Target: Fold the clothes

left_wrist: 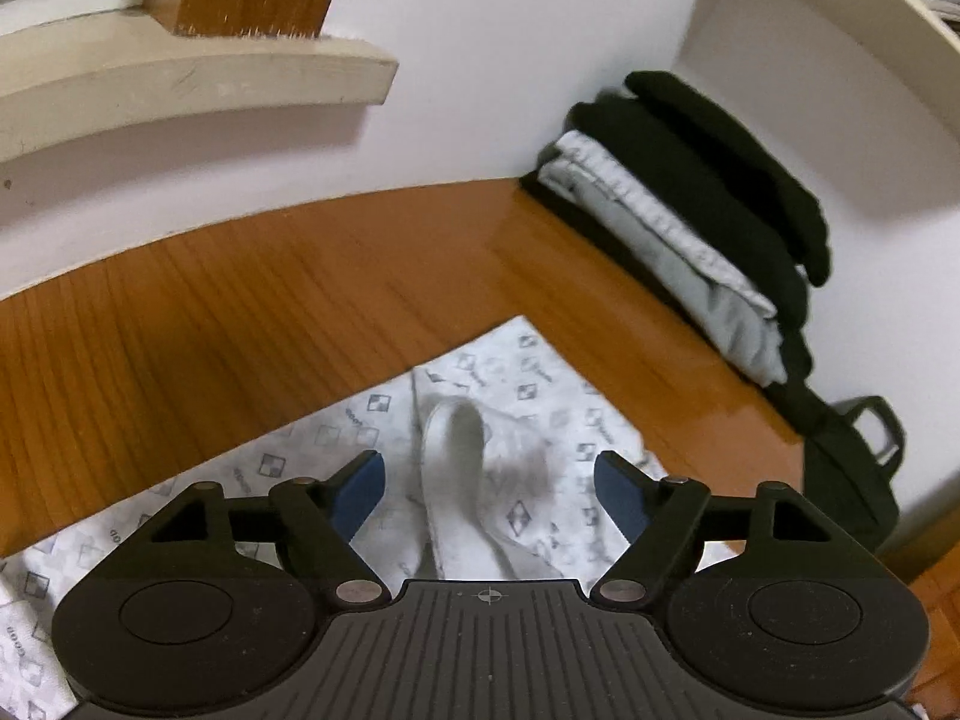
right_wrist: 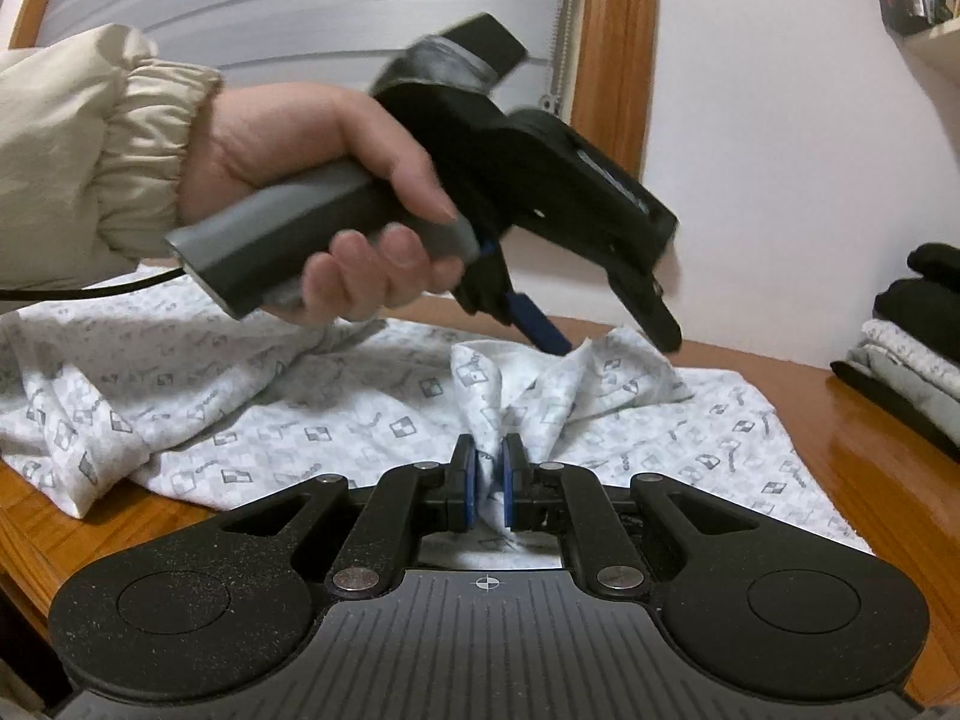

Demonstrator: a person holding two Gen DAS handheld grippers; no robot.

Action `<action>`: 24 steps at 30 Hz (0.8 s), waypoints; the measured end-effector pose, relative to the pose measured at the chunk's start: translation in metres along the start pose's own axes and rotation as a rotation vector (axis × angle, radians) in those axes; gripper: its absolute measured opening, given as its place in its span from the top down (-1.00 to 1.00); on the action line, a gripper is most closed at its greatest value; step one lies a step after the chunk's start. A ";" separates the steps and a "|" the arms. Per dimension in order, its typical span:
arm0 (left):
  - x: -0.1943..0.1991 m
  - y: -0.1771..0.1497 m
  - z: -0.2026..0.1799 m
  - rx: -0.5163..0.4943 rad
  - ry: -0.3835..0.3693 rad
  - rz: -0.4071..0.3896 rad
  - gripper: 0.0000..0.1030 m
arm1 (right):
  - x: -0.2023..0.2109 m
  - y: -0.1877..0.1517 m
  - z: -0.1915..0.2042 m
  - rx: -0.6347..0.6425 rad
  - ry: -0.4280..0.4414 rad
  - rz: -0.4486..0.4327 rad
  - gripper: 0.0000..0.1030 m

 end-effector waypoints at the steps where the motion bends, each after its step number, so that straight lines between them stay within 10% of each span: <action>1: -0.002 -0.001 0.001 -0.003 0.000 0.005 -0.55 | 0.000 0.000 0.000 0.000 0.000 -0.001 0.82; 9: 0.001 -0.001 0.005 -0.025 0.001 -0.044 -0.34 | -0.001 -0.002 0.001 0.007 -0.009 -0.005 0.81; 17: 0.003 -0.003 0.003 -0.075 -0.008 -0.062 0.76 | -0.002 -0.002 0.001 0.001 -0.015 -0.003 0.80; 24: 0.045 0.003 -0.004 -0.088 -0.023 -0.146 0.81 | 0.017 0.014 -0.015 -0.059 -0.022 -0.061 0.89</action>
Point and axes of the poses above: each gripper's, at about its wrist camera, not at the fingertips, and x roughly against the way its jaws point, z to its left, y to its top, the point moved 6 cm from there along -x, roughly the way its jaws point, and after that the axes turned 11 degrees about x, right-handed, at the moved point
